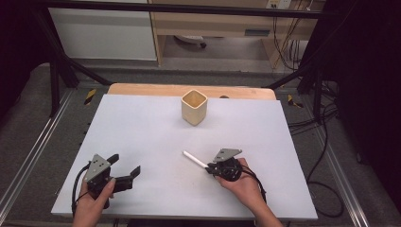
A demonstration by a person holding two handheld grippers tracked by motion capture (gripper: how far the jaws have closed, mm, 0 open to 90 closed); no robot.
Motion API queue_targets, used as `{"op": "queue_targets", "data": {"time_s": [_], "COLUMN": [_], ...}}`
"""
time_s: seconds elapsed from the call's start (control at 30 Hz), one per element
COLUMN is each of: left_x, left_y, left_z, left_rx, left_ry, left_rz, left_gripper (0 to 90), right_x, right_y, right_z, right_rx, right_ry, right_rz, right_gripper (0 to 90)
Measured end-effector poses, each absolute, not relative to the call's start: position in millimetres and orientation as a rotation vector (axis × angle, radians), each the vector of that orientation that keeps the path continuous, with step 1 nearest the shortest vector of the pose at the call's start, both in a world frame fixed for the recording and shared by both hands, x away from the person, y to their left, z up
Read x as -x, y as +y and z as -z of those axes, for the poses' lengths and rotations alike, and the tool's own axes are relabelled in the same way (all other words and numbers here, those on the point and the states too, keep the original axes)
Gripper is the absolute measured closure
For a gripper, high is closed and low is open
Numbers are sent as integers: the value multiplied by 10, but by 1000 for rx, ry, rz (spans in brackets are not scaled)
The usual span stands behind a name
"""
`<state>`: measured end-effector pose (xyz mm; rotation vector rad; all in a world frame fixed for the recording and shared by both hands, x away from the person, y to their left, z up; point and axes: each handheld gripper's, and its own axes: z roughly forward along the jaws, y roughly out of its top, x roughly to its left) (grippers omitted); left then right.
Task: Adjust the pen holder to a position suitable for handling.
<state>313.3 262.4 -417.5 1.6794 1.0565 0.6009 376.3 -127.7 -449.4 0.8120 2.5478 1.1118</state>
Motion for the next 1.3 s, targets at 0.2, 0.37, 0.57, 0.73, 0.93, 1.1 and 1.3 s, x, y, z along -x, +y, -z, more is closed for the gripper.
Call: {"op": "queue_targets", "data": {"time_s": [0.2,0.37,0.57,0.73,0.93,1.1,1.3], "left_x": [-3264,-3426,-3554,-3504,-3481,-3495,-3519], "left_y": [2453,2099,1730,1665,1757,1753,1719], "left_z": [4085,3914,3989,4169,4190,4221,4259], "left_rx": [-1665,-1682,-1639,-1677,-1613,-1584,-1585], "left_ry": [1055,967,920,909,938,946,952], "left_rz": [-583,-562,-468,-410,-323,-260,-231], "left_gripper": [72,69,71,67,66,73,85], "right_x": [-3755,-3744,-3689,-3649,-3600,-3539,-3504], "right_y": [-1314,-1331,-1311,-1268,-1205,-1198,-1195], "right_z": [4462,4433,4450,4465,4400,4345,4263], "right_rx": [-799,-798,-785,-770,-737,-720,-699], "right_ry": [2516,2499,2490,2485,2446,2410,2359], "right_rz": [-1152,-1183,-1211,-1251,-1295,-1339,-1413], "right_gripper": [793,793,793,793,792,793,793]}}
